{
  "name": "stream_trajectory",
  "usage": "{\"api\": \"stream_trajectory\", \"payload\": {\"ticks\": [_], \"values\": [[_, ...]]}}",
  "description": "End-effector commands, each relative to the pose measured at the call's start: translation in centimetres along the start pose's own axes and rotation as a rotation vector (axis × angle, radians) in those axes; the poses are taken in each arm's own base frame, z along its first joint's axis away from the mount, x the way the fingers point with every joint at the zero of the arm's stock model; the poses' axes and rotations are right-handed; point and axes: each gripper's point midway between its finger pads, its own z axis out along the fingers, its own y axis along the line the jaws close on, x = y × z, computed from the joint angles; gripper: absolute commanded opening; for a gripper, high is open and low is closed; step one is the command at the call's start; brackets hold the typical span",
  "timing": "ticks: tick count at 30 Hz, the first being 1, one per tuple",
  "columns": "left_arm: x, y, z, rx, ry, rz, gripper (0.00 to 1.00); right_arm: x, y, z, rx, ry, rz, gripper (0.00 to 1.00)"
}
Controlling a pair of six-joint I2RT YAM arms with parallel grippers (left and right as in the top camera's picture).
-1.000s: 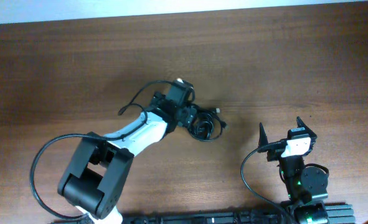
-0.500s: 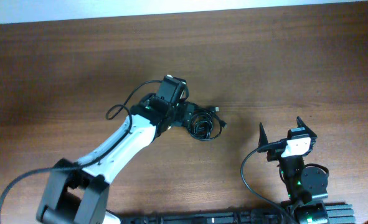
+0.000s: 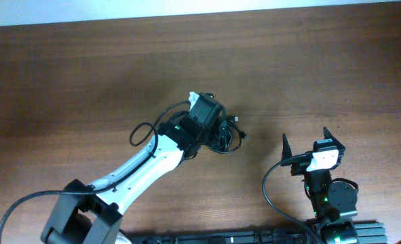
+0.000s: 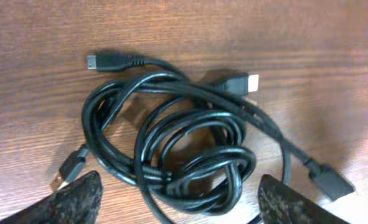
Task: Untangle cables
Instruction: 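Close the left gripper on the black cable bundle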
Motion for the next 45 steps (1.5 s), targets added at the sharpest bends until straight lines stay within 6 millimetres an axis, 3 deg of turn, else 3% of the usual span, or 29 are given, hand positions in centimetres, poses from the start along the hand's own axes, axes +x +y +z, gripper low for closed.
{"api": "stream_trajectory", "payload": {"ticks": [1,4,7,13,18,28,29,32,36,39,41,45], "values": [[-0.3,0.1,-0.3,-0.003,-0.011,-0.248,0.84,0.3,0.0,0.0,0.000,0.005,0.001,0.99],[-0.1,0.9,-0.1,-0.045,-0.018,-0.455,0.89,0.3,0.0,0.0,0.000,0.005,0.001,0.99],[-0.1,1.9,-0.2,-0.097,-0.043,-0.511,1.00,0.3,0.0,0.0,0.000,0.005,0.001,0.99],[1.1,4.6,-0.4,-0.222,-0.042,-0.582,0.99,0.3,0.0,0.0,0.000,0.005,0.001,0.99],[3.0,5.6,2.0,-0.286,0.035,-0.580,0.99,0.3,0.0,0.0,0.000,0.005,0.001,0.99],[4.2,6.9,4.0,-0.366,0.046,-0.600,0.98,0.3,0.0,0.0,0.000,0.005,0.001,0.99],[4.4,7.1,4.2,-0.372,0.050,-0.602,0.97,0.3,0.0,0.0,0.000,0.005,0.001,0.99],[4.2,7.4,4.2,-0.390,0.033,-0.597,0.73,0.3,0.0,0.0,0.000,0.005,0.001,0.99],[3.0,8.9,3.9,-0.459,-0.064,-0.576,0.75,0.3,0.0,0.0,0.000,0.005,0.001,0.99],[2.6,8.8,4.7,-0.451,-0.084,-0.579,0.72,0.3,0.0,0.0,0.000,0.005,0.001,0.99],[2.1,8.9,5.2,-0.450,-0.114,-0.580,0.64,0.3,0.0,0.0,0.000,0.005,0.001,0.99],[0.6,9.9,5.3,-0.495,-0.220,-0.569,0.63,0.3,0.0,0.0,0.000,0.005,0.001,0.99]]}}
